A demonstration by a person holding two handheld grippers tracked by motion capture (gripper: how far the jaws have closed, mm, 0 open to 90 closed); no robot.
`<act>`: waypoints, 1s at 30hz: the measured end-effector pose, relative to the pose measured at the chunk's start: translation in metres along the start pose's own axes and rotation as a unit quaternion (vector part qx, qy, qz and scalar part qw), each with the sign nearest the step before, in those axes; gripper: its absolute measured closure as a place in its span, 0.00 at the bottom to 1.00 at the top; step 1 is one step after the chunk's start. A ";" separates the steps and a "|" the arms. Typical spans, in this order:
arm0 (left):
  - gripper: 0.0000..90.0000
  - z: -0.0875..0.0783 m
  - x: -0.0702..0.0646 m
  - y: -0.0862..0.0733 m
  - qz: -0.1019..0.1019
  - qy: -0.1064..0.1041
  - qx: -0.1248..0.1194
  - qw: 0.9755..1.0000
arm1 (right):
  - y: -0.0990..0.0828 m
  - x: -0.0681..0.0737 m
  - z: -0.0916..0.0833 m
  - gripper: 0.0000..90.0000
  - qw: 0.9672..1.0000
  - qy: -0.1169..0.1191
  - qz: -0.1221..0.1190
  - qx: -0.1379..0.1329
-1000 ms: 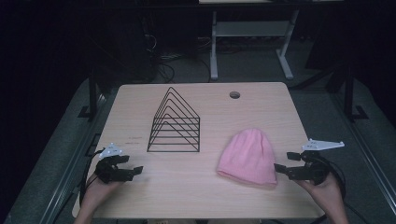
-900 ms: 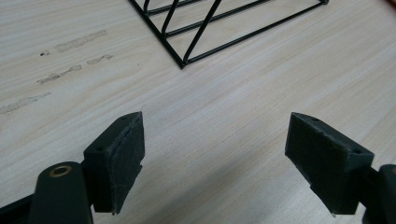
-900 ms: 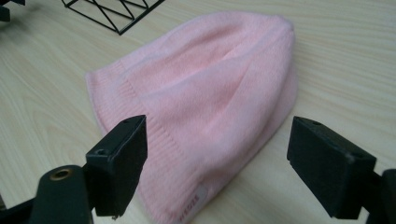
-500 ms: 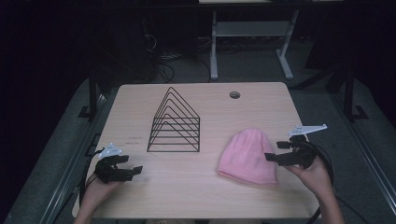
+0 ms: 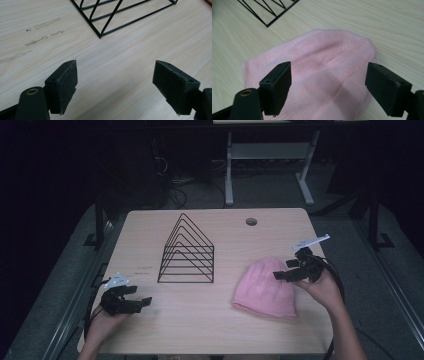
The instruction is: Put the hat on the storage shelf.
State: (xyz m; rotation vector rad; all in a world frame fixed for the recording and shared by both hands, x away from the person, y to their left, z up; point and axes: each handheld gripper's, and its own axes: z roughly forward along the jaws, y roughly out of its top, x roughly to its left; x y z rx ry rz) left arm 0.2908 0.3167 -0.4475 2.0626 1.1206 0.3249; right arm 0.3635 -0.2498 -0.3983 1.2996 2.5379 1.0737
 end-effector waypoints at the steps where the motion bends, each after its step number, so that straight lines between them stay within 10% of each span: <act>1: 0.22 0.000 0.000 0.000 0.000 0.000 0.000 1.000 | 0.000 0.000 0.000 0.23 1.000 0.000 0.000 0.000; 30: 0.22 0.002 0.001 0.002 0.006 -0.003 0.004 1.000 | 0.006 -0.047 0.047 0.40 0.996 -0.007 0.081 0.034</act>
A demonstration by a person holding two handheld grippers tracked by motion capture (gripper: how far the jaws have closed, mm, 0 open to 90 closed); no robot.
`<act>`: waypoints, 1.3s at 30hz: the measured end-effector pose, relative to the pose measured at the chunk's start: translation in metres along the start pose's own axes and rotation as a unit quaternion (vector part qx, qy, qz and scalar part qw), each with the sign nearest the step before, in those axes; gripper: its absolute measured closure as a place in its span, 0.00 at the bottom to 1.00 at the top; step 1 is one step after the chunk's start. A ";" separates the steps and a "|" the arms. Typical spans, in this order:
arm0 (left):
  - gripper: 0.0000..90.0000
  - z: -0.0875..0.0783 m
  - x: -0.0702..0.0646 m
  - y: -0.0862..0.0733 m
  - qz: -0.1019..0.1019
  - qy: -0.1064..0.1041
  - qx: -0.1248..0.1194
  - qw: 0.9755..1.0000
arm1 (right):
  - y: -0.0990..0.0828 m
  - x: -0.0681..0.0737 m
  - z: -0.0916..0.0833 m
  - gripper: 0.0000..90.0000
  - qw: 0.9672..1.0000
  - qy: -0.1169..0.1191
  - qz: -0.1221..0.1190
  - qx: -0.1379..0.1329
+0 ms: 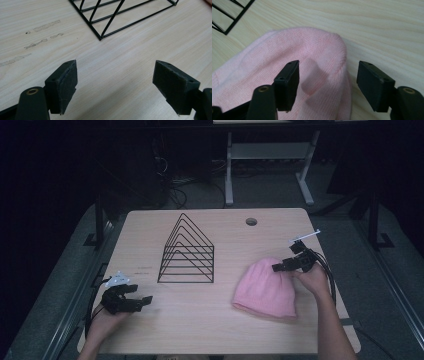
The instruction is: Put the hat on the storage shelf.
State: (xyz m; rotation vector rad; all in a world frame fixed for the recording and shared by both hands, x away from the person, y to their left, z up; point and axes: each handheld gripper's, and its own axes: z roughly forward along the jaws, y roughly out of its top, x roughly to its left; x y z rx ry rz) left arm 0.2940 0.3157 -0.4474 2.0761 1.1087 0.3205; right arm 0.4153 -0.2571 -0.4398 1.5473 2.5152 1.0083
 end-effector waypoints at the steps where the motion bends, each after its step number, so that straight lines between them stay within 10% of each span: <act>1: 0.22 0.000 0.000 0.000 -0.003 0.000 -0.001 1.000 | 0.000 -0.001 0.002 0.43 1.000 0.002 0.001 0.000; 12: 0.22 0.000 -0.001 -0.001 -0.004 0.002 -0.003 1.000 | -0.001 -0.004 0.012 0.62 1.000 0.003 0.013 0.013; 25: 0.22 0.000 -0.002 0.000 -0.001 0.003 0.000 1.000 | -0.014 -0.012 0.010 0.86 0.997 0.046 0.045 -0.036; 39: 0.22 -0.001 0.000 0.000 -0.002 0.004 0.001 1.000 | -0.012 -0.006 -0.011 0.89 0.995 0.078 0.033 -0.061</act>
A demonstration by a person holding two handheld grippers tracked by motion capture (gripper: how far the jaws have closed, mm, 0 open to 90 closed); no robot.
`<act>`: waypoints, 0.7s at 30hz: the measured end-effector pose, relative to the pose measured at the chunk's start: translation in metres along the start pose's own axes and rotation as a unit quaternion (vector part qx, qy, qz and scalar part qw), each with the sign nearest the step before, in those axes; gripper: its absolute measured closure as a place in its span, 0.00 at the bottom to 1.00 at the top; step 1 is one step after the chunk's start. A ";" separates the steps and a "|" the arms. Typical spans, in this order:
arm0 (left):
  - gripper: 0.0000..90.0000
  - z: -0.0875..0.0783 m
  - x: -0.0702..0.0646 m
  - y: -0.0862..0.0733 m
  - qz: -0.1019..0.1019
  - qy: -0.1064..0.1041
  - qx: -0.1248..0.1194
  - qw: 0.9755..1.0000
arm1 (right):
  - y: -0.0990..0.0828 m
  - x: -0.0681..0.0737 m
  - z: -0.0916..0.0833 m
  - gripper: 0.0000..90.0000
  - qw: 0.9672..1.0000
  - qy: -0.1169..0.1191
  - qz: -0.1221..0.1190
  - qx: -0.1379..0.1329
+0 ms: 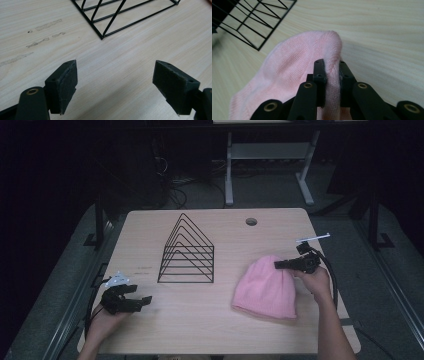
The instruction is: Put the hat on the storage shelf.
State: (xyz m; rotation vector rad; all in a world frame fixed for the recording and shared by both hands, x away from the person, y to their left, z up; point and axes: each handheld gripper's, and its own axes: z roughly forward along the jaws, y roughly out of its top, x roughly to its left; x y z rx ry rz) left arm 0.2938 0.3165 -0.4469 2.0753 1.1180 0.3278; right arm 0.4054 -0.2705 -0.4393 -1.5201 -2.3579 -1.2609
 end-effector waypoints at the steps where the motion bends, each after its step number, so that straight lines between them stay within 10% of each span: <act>1: 0.22 0.000 -0.001 0.000 -0.004 -0.001 -0.001 1.000 | 0.002 0.003 -0.004 0.89 1.000 0.004 -0.007 -0.006; 21: 0.22 0.001 0.000 0.000 -0.009 -0.001 -0.004 1.000 | 0.041 0.061 -0.065 0.90 0.992 0.021 -0.105 -0.072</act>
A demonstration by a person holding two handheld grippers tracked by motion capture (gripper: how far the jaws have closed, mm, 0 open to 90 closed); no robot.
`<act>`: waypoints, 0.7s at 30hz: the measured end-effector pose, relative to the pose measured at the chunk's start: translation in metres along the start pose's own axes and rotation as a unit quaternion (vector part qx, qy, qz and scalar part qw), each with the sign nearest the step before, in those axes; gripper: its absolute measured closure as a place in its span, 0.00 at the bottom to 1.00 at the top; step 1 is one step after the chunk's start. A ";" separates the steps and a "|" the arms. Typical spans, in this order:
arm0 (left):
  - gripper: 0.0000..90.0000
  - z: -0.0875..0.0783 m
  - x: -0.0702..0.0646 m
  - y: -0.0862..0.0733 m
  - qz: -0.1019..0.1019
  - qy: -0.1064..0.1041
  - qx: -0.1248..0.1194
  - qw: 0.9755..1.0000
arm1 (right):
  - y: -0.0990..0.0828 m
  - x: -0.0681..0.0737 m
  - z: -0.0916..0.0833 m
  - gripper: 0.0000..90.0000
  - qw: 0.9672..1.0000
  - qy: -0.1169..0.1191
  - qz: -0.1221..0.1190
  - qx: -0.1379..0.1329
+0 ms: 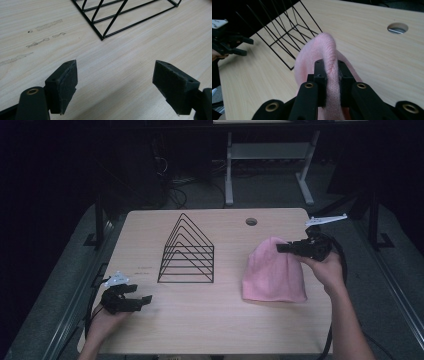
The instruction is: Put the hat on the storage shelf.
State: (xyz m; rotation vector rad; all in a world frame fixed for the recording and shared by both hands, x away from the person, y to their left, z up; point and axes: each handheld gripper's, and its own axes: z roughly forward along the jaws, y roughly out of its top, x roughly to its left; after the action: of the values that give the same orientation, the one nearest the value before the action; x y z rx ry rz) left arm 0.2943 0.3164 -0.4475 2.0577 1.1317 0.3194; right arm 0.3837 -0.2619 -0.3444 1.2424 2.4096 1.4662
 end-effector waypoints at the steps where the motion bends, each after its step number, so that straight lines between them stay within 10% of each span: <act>1: 0.22 0.000 0.000 0.000 -0.001 0.000 0.000 1.000 | 0.000 0.000 0.000 0.90 1.000 0.000 0.000 0.000; 21: 0.24 -0.001 0.002 -0.001 -0.010 -0.014 -0.007 1.000 | 0.027 0.027 -0.025 0.90 0.998 0.002 -0.049 -0.027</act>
State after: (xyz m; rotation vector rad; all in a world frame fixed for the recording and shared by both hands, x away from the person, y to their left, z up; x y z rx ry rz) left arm 0.2944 0.3192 -0.4472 2.0319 1.1300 0.2861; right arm 0.3707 -0.2563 -0.3009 1.0954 2.3794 1.4970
